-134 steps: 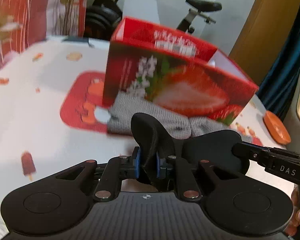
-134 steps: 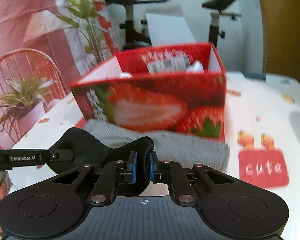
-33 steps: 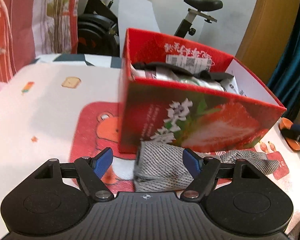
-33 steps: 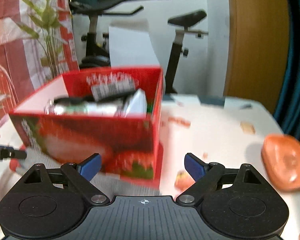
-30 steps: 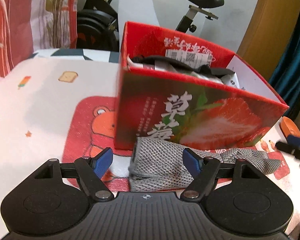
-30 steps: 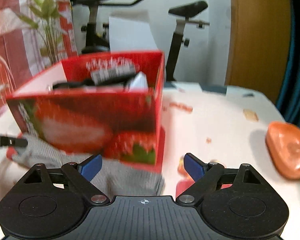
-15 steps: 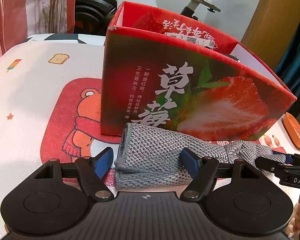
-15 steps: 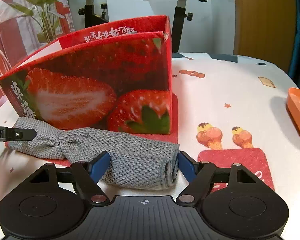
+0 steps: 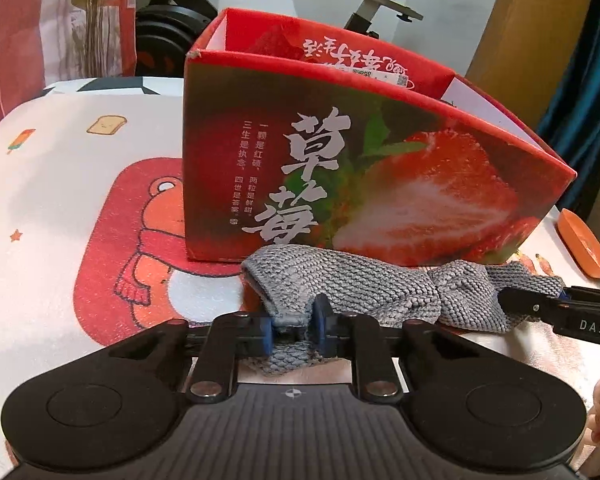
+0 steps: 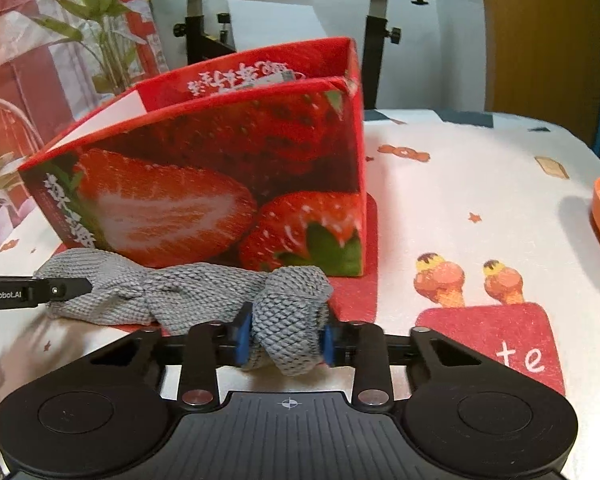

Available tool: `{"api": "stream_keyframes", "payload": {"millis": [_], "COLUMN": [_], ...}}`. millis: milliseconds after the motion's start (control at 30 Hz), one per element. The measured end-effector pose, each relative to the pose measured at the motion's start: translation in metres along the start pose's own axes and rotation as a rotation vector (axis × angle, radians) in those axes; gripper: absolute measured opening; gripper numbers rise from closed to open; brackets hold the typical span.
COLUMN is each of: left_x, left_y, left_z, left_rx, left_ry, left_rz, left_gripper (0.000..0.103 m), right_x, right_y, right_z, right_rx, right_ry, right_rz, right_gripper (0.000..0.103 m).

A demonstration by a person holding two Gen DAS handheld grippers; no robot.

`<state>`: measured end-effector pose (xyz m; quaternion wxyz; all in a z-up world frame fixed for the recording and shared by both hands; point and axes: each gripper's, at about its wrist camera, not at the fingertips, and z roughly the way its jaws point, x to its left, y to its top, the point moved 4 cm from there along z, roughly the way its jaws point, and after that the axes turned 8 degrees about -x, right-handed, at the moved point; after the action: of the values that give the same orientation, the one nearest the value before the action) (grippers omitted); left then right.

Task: Organize soft objects
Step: 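Lift the grey knitted cloth with both tools over the red box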

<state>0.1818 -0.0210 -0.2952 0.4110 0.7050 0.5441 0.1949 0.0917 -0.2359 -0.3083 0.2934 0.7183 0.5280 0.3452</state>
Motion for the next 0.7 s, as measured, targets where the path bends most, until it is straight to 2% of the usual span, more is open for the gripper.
{"api": "stream_keyframes", "payload": {"millis": [333,567,700], "left_x": [0.001,0.0,0.003], "left_y": [0.008,0.027,0.041], "left_z": [-0.024,-0.059,-0.083], "left_rx": [-0.043,-0.117,-0.177], "left_ry": [0.0,-0.015,-0.027], "left_rz": [-0.019,0.014,-0.011], "left_gripper": [0.016,0.016,0.016], "right_x": [0.008,0.021,0.031], "right_y": [0.024,0.049,0.074], "right_z": [-0.028,-0.062,-0.08], "right_rx": [-0.075,-0.152,-0.208], "right_ry": [0.067,0.13,0.173], "right_rz": [-0.01,-0.024,-0.062], "right_gripper": [0.025,0.025,0.025]}}
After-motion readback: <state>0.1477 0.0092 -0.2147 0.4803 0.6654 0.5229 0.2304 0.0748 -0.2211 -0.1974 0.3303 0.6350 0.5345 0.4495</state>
